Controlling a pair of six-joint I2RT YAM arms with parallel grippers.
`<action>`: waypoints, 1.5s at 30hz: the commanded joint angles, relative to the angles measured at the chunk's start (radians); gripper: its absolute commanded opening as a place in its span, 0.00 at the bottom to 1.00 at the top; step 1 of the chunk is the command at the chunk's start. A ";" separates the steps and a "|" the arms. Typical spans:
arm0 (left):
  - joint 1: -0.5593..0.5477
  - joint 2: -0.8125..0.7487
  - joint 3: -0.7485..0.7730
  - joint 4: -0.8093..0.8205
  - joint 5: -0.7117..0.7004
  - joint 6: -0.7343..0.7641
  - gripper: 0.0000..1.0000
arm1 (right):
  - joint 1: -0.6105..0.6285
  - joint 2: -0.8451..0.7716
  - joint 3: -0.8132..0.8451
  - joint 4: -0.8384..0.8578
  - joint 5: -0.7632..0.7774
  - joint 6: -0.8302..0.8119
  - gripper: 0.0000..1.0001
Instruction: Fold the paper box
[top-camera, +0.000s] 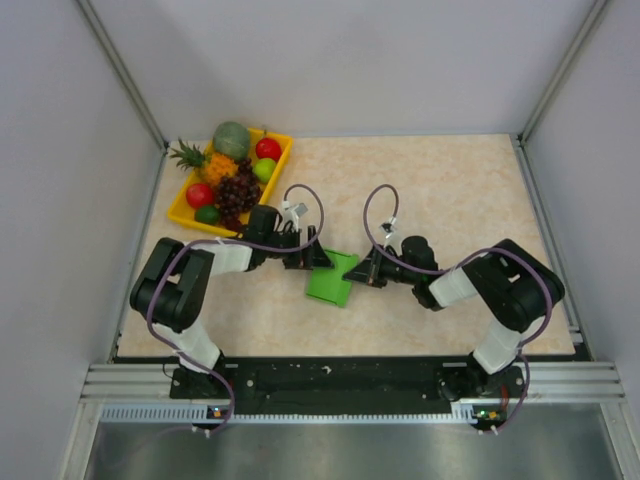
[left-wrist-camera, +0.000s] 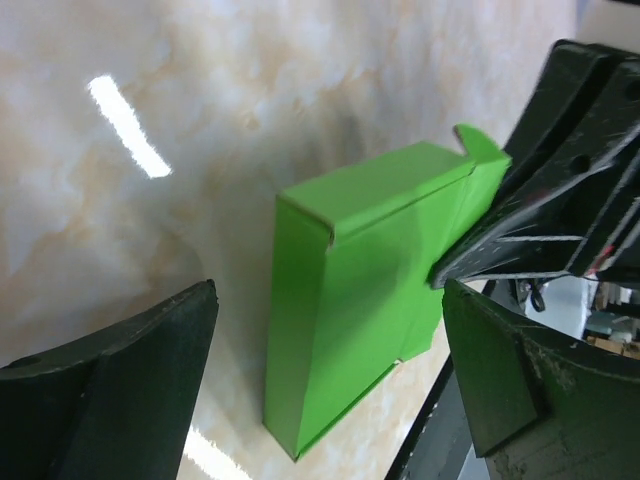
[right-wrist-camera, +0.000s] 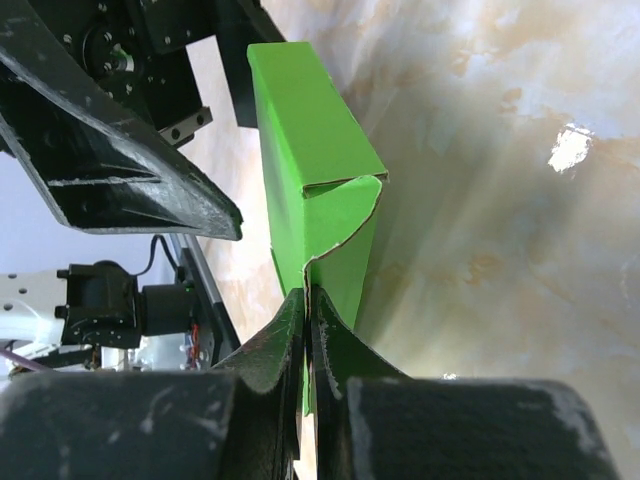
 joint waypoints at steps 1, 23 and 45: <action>0.004 0.037 -0.048 0.328 0.163 -0.084 0.98 | -0.014 0.036 0.003 0.110 -0.060 -0.011 0.00; 0.017 0.117 -0.237 1.125 0.373 -0.538 0.42 | -0.048 -0.057 -0.065 0.184 -0.172 -0.010 0.33; -0.015 0.040 -0.265 1.345 0.389 -0.753 0.45 | -0.020 -0.046 -0.097 0.640 -0.193 0.335 0.29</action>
